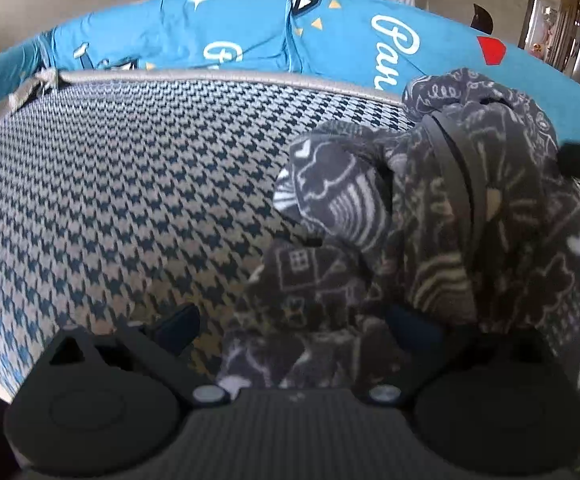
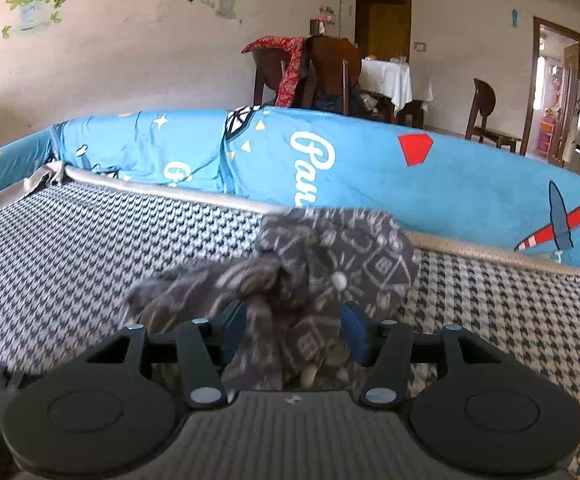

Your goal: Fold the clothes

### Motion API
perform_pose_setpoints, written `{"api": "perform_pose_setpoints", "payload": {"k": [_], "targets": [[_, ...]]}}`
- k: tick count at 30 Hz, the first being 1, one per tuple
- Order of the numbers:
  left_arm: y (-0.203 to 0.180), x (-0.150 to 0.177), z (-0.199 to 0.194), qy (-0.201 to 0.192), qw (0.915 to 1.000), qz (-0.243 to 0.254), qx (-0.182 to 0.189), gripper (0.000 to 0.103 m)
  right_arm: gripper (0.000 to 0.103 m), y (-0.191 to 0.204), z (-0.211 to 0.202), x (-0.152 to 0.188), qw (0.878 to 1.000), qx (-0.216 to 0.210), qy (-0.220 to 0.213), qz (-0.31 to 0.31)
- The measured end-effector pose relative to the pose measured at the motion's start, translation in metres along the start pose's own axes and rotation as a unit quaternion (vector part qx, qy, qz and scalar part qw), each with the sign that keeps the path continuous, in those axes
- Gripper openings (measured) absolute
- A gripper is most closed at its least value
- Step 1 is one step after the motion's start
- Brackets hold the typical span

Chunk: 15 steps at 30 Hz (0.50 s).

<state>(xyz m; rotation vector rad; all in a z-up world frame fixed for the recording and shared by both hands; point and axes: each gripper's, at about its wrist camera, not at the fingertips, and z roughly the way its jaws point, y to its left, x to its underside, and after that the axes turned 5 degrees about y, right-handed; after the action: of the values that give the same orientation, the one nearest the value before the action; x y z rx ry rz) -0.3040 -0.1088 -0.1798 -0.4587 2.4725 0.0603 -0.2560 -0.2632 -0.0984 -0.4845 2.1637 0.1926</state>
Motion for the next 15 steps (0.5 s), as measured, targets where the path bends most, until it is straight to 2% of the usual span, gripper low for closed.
{"api": "perform_pose_setpoints", "payload": {"k": [8, 15], "targets": [[-0.001, 0.004, 0.001, 0.011, 0.9999, 0.009, 0.002, 0.103, 0.066, 0.001, 0.037, -0.03, 1.0, 0.006, -0.016, 0.013], [-0.006, 0.008, 0.001, 0.012, 0.9997, 0.023, 0.004, 0.103, 0.066, 0.006, 0.066, -0.031, 1.0, 0.02, 0.003, 0.013]]}}
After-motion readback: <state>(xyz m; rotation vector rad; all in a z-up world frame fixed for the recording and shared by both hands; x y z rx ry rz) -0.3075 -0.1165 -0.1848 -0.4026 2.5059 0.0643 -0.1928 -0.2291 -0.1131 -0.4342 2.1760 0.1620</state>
